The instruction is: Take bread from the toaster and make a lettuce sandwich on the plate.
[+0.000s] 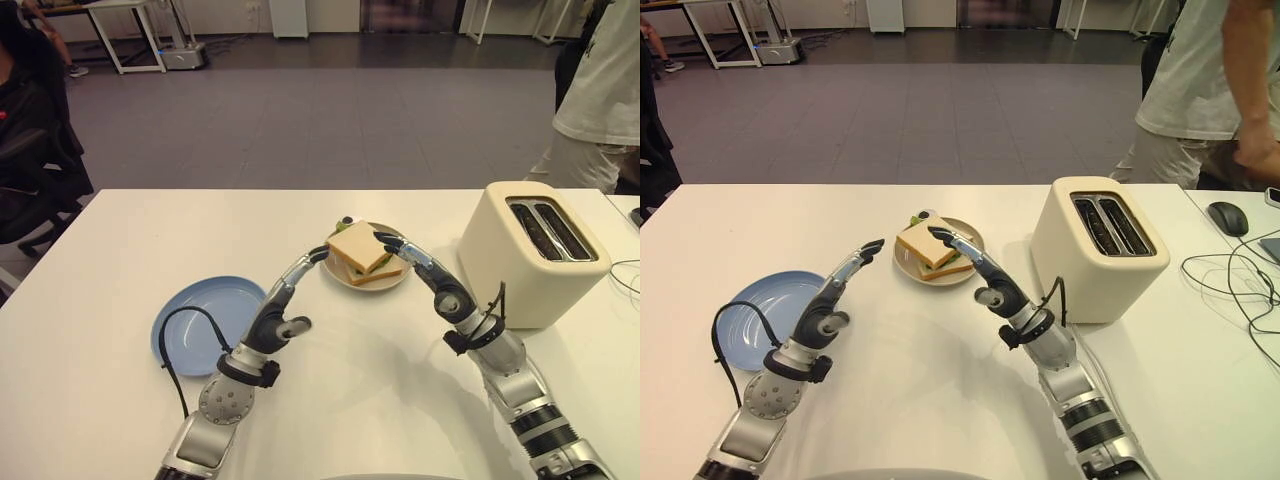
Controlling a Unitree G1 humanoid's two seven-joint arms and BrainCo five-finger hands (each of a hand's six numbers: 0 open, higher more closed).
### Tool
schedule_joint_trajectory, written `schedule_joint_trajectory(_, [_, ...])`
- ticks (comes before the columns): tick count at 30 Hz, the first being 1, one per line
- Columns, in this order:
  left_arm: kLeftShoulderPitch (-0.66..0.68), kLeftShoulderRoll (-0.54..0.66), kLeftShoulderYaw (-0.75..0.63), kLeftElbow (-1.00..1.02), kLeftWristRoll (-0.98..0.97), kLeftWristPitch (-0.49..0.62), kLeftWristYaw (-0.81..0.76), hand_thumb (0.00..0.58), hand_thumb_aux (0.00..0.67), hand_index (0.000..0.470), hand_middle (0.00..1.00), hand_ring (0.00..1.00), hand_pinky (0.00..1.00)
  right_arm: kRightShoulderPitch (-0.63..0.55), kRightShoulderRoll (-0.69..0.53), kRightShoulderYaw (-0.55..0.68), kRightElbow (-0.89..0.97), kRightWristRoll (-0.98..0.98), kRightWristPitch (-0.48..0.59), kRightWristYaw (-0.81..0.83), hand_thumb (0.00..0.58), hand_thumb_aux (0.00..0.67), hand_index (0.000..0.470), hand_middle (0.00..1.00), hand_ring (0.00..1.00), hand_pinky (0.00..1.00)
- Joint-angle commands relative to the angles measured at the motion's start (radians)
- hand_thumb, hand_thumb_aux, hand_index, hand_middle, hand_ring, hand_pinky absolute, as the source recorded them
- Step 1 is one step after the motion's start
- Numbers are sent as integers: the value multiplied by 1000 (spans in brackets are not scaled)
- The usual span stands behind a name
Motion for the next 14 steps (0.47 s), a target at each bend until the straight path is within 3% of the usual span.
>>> schedule_joint_trajectory(1, [2, -30, 39, 55, -129, -16, -76, 0, 0, 0, 0, 0, 0, -16, 41, -88, 86, 154, 97, 112, 0, 0, 0, 0, 0, 0])
schedule_joint_trajectory(5, [-4, -48, 63, 79, -160, -7, -133, 0, 0, 0, 0, 0, 0, -40, 77, -157, 126, 188, 113, 188, 0, 0, 0, 0, 0, 0])
schedule_joint_trajectory(14, [6, -81, 111, 87, -154, -4, -186, 0, 0, 0, 0, 0, 0, -43, 133, -179, 156, 78, 63, 254, 0, 0, 0, 0, 0, 0])
